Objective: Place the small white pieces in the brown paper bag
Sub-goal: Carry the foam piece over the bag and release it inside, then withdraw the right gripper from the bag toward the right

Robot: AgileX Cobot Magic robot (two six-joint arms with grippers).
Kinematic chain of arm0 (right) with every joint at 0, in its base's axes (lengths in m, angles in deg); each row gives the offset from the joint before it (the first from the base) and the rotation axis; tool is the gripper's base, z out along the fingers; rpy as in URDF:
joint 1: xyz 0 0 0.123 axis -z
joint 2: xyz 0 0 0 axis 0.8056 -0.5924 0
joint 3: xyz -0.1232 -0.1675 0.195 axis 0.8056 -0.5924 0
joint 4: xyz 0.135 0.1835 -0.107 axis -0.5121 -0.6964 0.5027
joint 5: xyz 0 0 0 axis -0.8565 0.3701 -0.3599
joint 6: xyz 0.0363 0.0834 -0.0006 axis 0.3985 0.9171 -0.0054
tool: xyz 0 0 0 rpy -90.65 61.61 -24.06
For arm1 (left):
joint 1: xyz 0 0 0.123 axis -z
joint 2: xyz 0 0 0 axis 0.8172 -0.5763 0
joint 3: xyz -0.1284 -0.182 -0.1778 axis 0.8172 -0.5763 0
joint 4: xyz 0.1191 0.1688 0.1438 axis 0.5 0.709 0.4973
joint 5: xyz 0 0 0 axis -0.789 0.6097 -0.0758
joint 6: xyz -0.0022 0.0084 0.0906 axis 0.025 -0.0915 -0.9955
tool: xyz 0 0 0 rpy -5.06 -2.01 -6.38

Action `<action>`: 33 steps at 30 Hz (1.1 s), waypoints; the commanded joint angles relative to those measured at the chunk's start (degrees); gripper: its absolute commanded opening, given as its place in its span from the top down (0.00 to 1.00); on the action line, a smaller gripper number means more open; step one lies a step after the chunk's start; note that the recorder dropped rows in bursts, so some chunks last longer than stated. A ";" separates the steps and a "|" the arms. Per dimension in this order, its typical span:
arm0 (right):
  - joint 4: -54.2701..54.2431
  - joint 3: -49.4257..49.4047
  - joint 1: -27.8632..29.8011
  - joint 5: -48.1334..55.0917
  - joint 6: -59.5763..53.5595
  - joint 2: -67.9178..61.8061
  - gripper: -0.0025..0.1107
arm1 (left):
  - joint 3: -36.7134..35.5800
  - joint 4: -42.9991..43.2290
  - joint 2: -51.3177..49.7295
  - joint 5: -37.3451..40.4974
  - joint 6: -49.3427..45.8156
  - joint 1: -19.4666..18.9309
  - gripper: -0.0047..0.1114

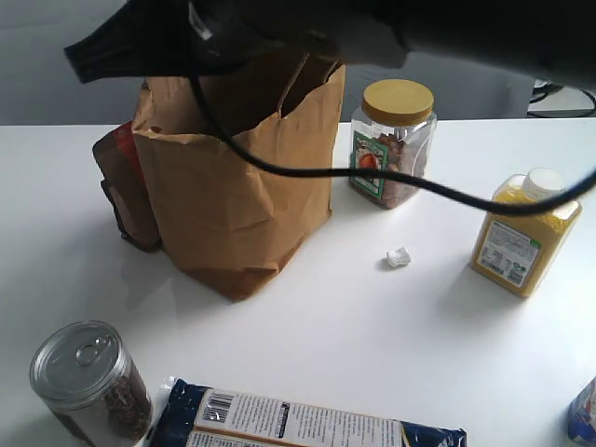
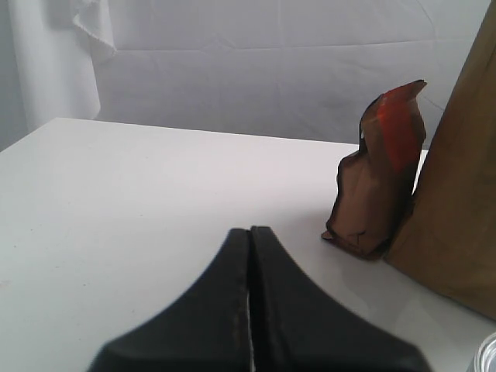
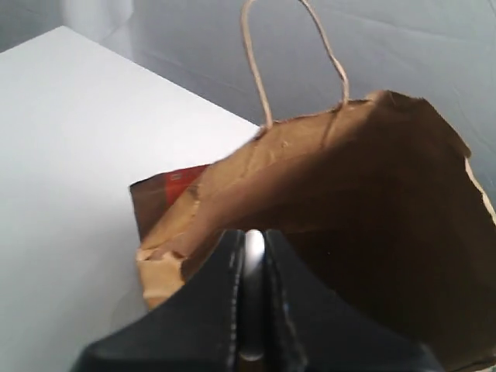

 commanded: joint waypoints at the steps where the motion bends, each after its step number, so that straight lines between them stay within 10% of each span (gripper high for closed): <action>1: -4.76 1.58 4.55 -0.04 -0.31 -2.47 0.98 | -0.20 -0.45 0.20 -0.27 0.32 0.38 0.96; 13: -8.10 1.58 6.65 -0.71 -2.14 -4.26 0.57 | -0.20 -0.45 0.20 -0.27 0.32 0.38 0.96; 24: -15.51 1.58 0.12 3.65 -3.49 0.35 0.66 | -0.20 -0.45 0.20 -0.27 0.32 0.38 0.96; 29: -9.28 -1.09 -9.03 11.08 -7.29 2.10 0.95 | -0.20 -0.45 0.20 -0.27 0.32 0.38 0.96; 33: -5.21 -11.41 -13.42 8.74 0.48 5.32 0.98 | -0.20 -0.45 0.20 -0.27 0.32 0.38 0.96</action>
